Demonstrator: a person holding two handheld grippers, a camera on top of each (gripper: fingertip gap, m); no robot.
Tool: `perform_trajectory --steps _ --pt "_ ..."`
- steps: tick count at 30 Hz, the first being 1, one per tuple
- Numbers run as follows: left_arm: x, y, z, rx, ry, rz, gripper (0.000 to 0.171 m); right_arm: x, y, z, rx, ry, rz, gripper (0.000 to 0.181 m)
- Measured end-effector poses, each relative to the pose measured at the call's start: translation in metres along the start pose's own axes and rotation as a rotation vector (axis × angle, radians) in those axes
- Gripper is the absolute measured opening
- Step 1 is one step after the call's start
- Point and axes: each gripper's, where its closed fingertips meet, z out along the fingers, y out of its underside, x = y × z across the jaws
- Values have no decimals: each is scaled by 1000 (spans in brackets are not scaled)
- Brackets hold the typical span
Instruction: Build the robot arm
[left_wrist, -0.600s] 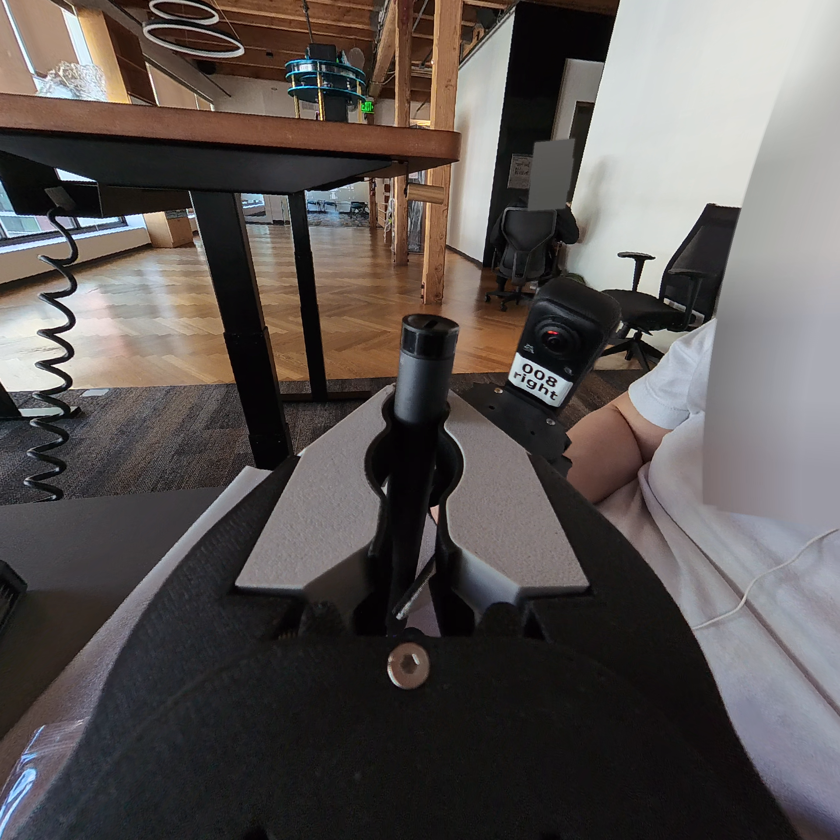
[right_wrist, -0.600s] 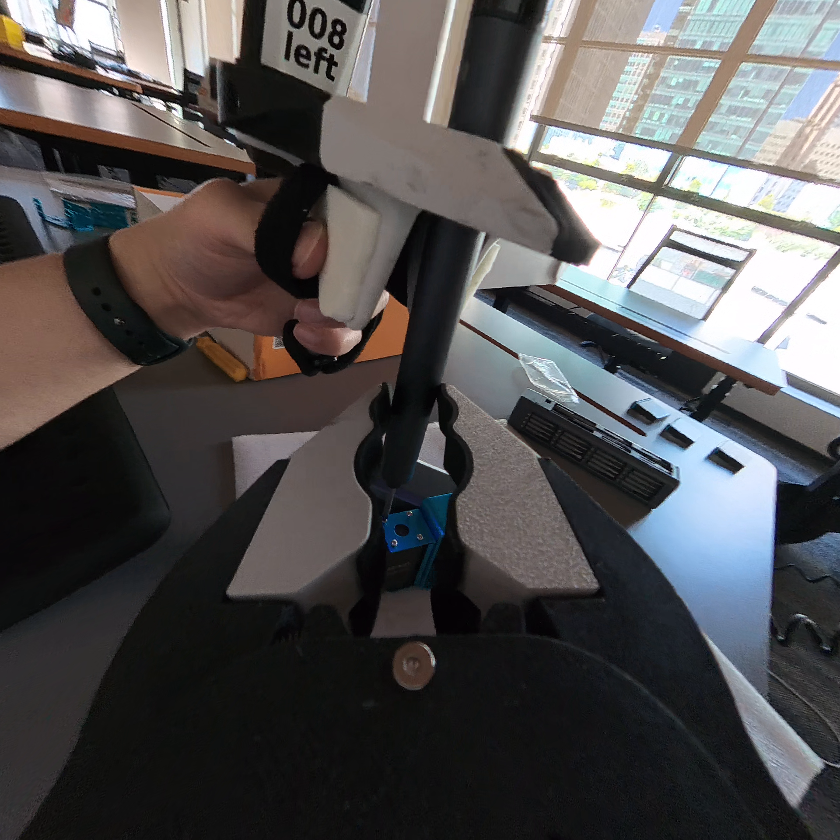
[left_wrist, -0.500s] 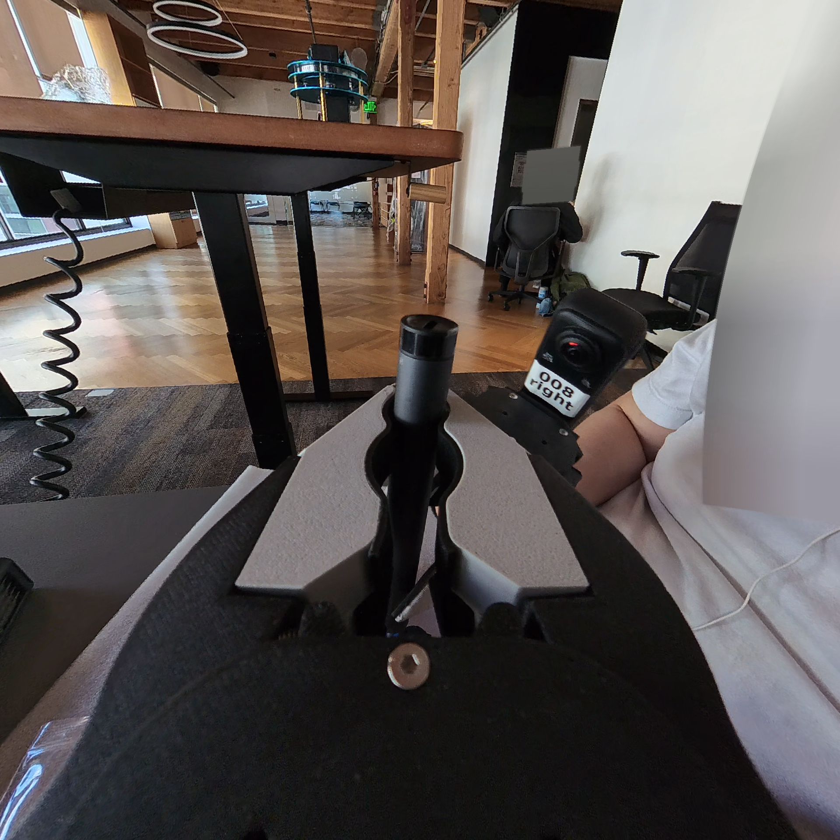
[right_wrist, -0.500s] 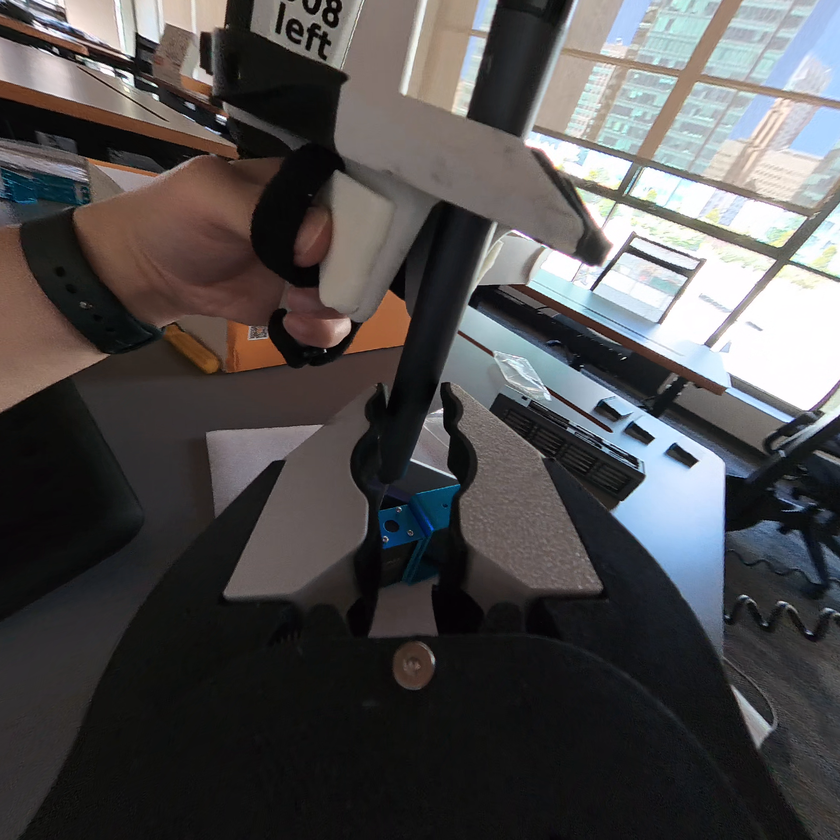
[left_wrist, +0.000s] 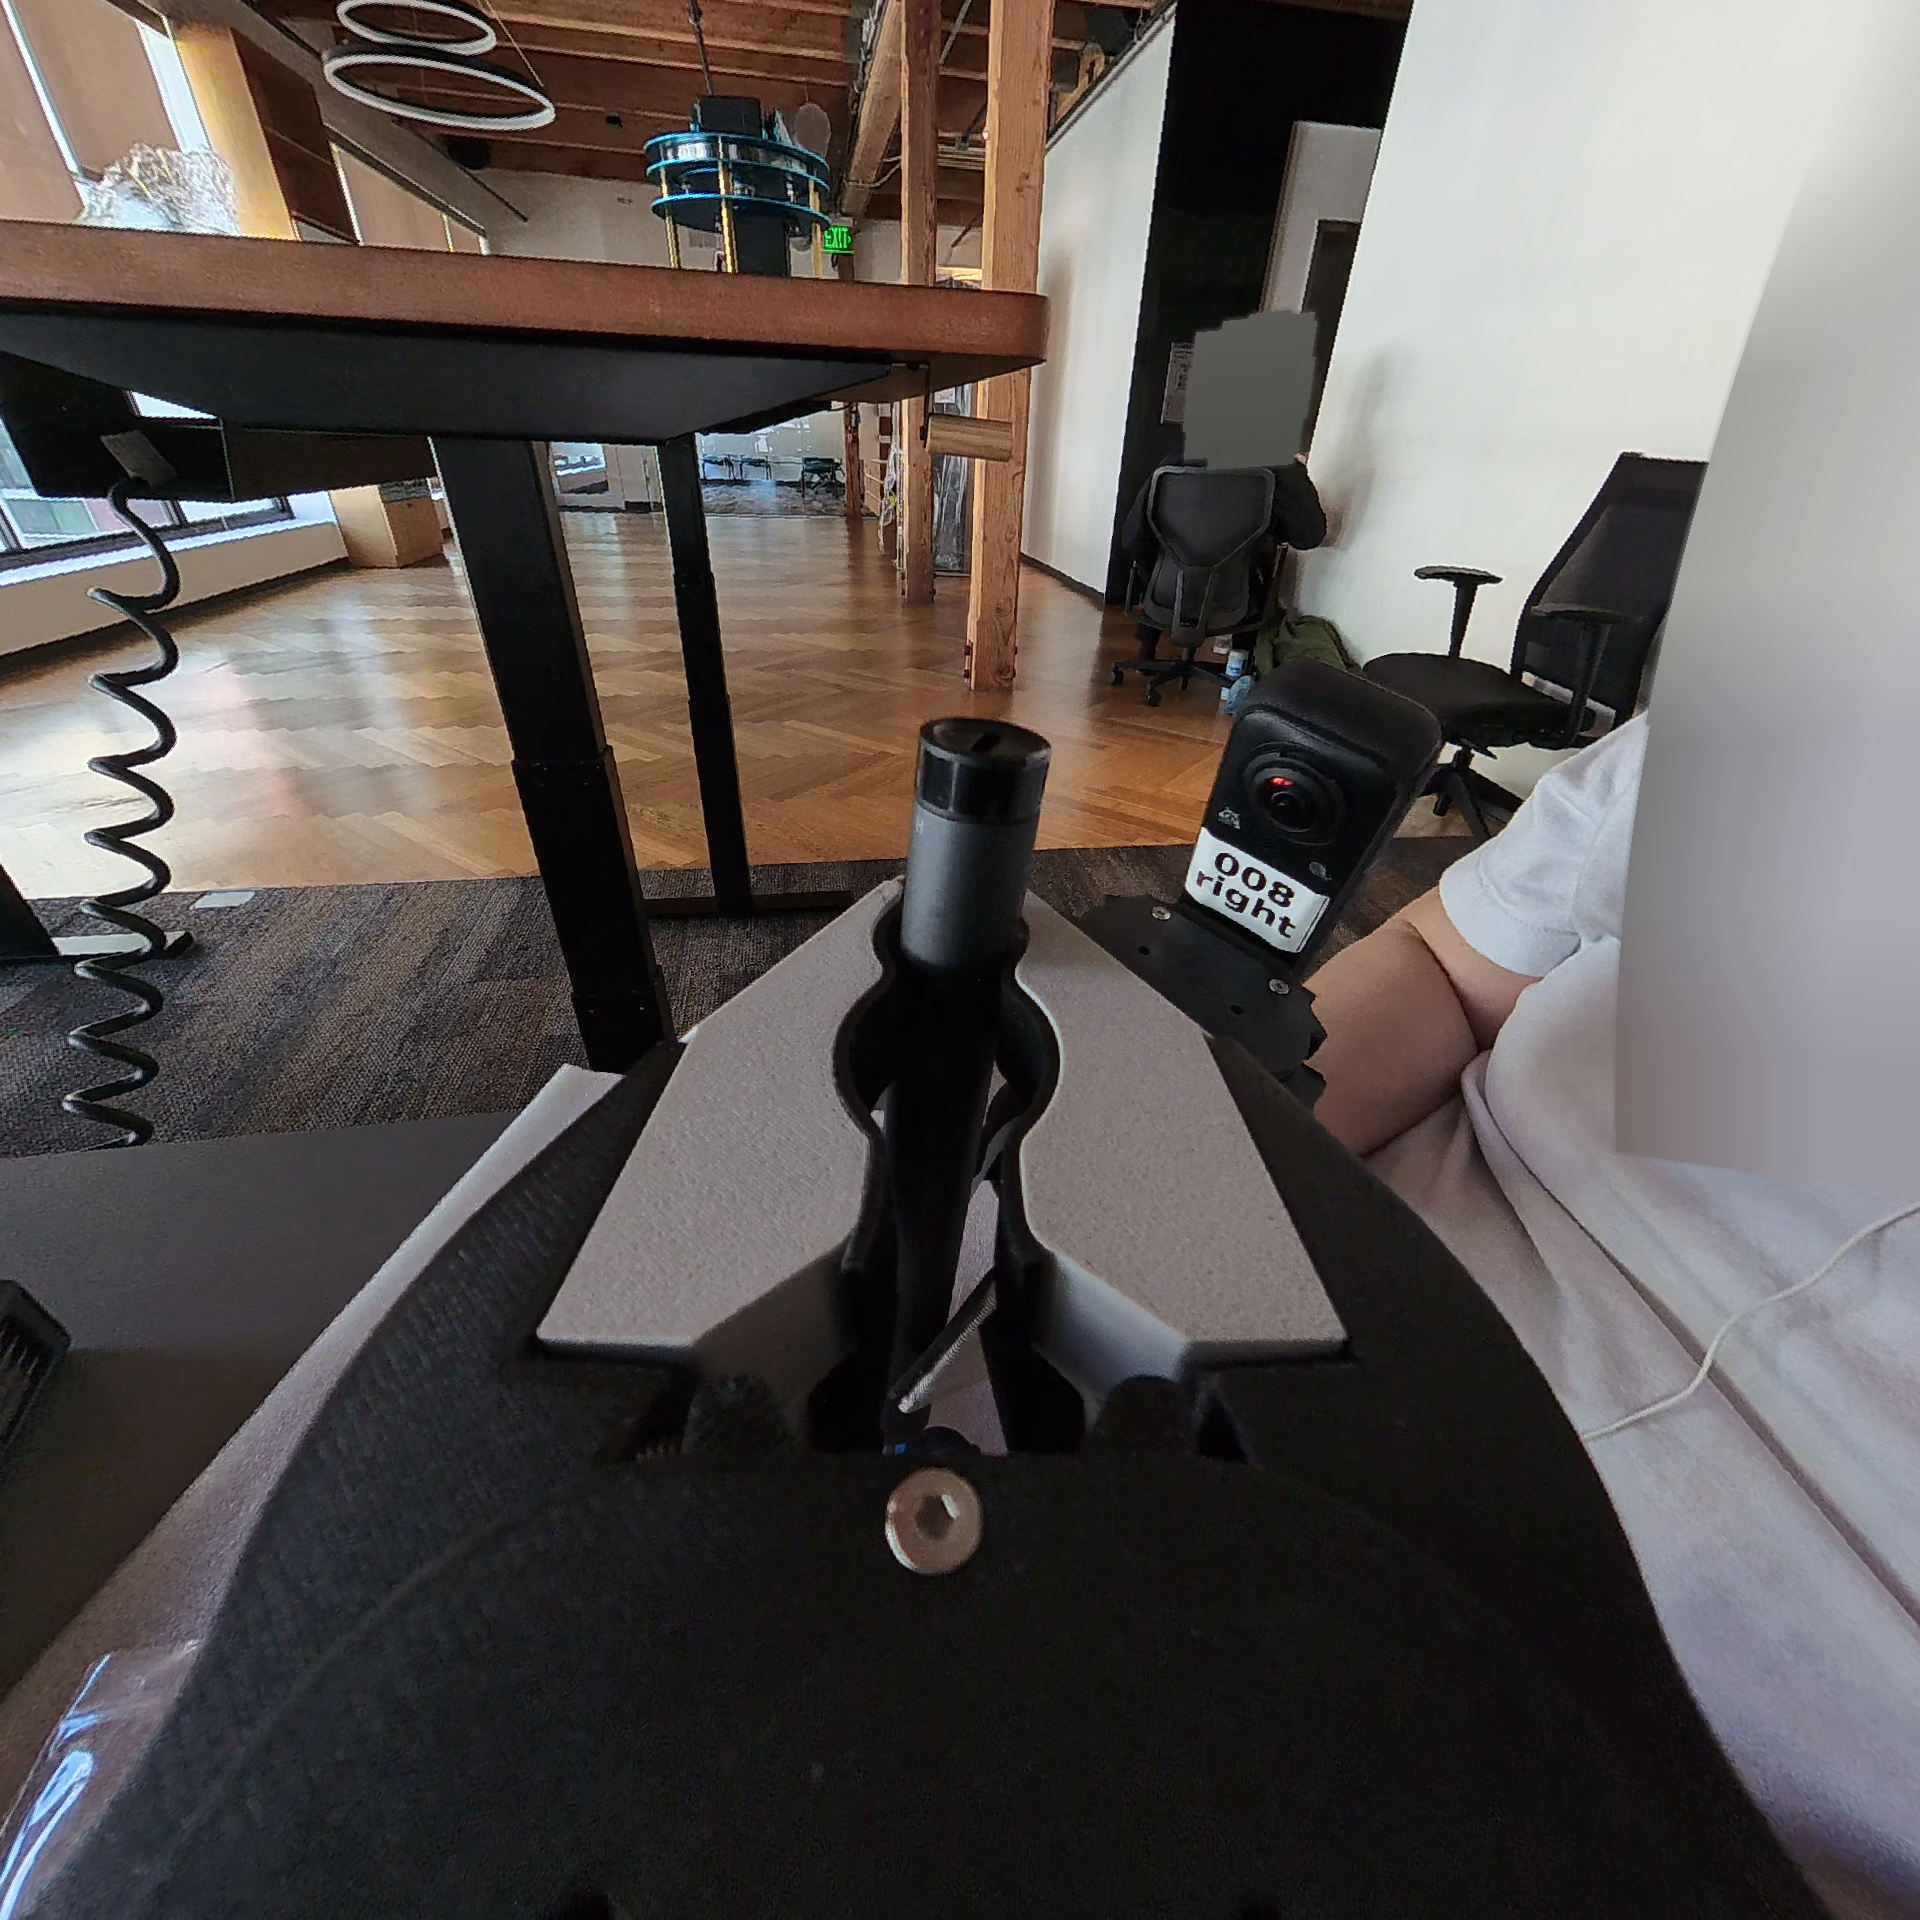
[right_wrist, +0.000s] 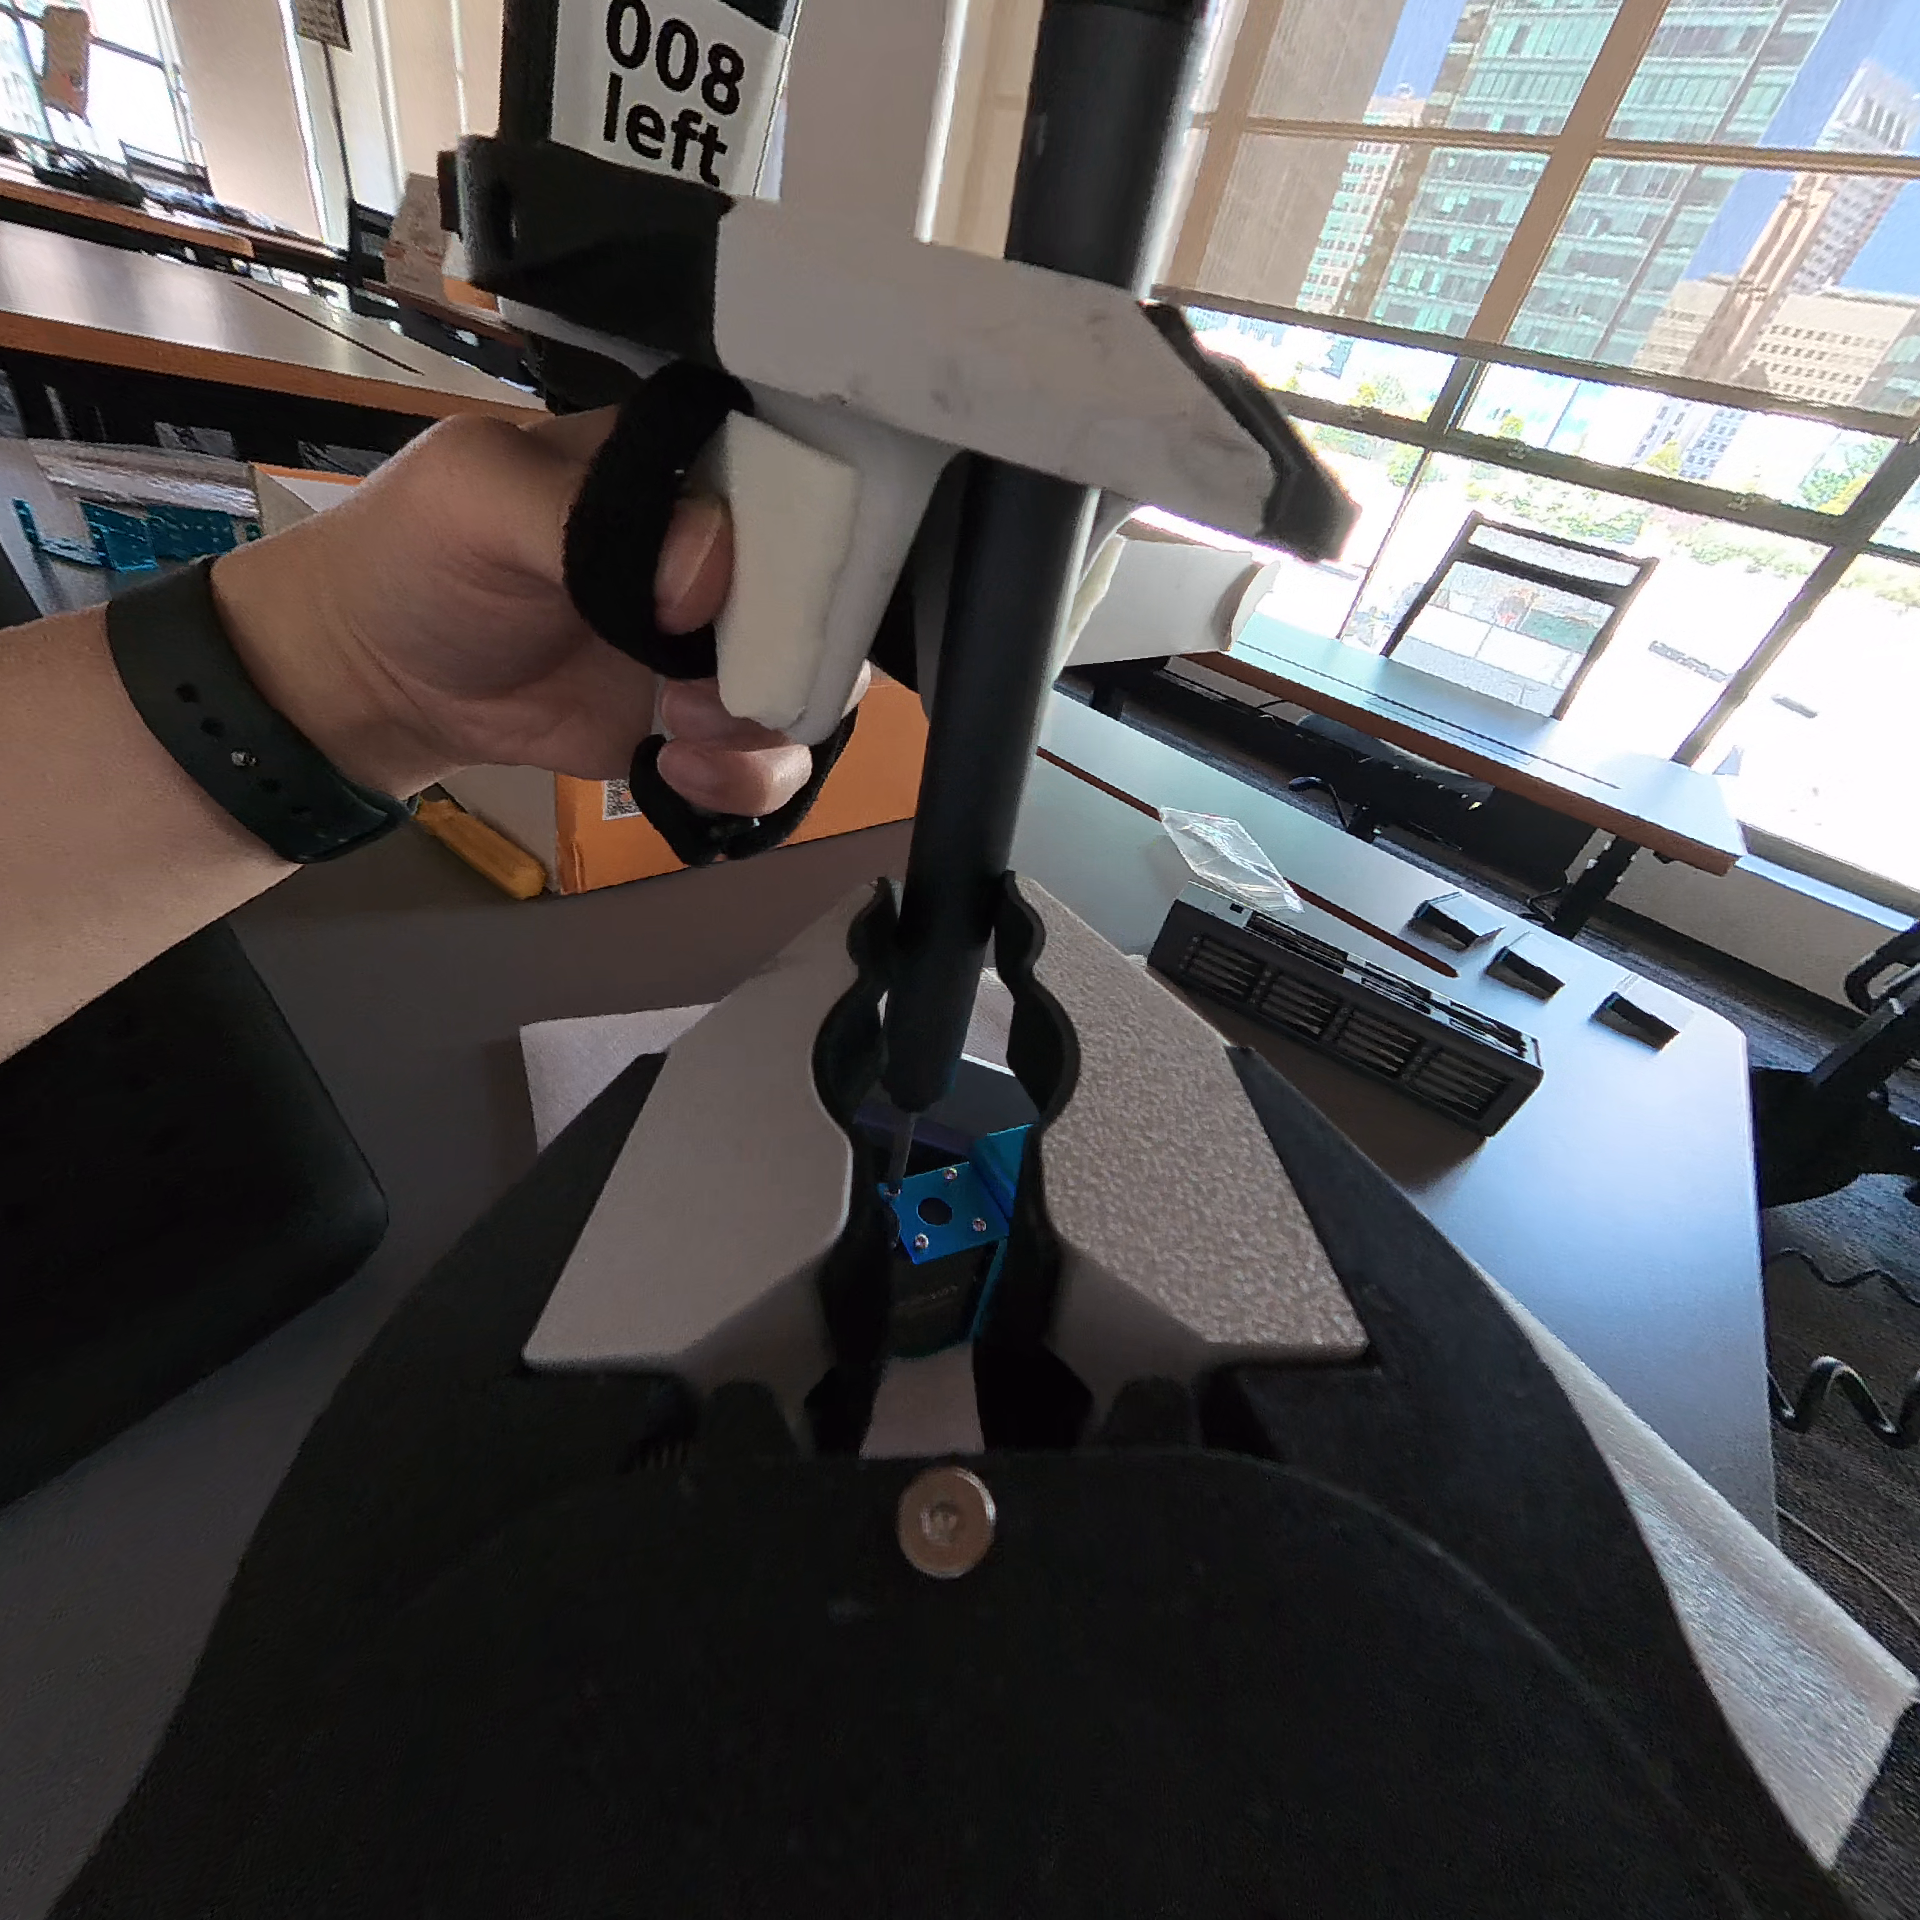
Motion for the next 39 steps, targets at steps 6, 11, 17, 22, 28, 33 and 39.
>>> perform_trajectory --steps 6,11,17,22,28,33,39 --pt "-1 -1 -6 13 8 -10 11 -1 -3 -3 35 -31 3 19" --pt "0 -1 -10 30 36 -21 11 1 -6 -7 37 -1 -9 23" --pt "0 -2 -12 51 58 -27 12 3 -9 -11 66 73 -61 27" --pt "0 -3 -16 66 77 -33 11 0 -8 -12 101 109 -107 34" --pt "2 -3 -15 74 95 -38 12 -4 -10 -7 120 75 -75 32" --pt "7 -2 -13 65 110 -24 12 -2 -14 -8 141 54 -75 20" --pt "11 -1 -12 63 123 -24 12 -4 -8 -12 133 1 -84 25"
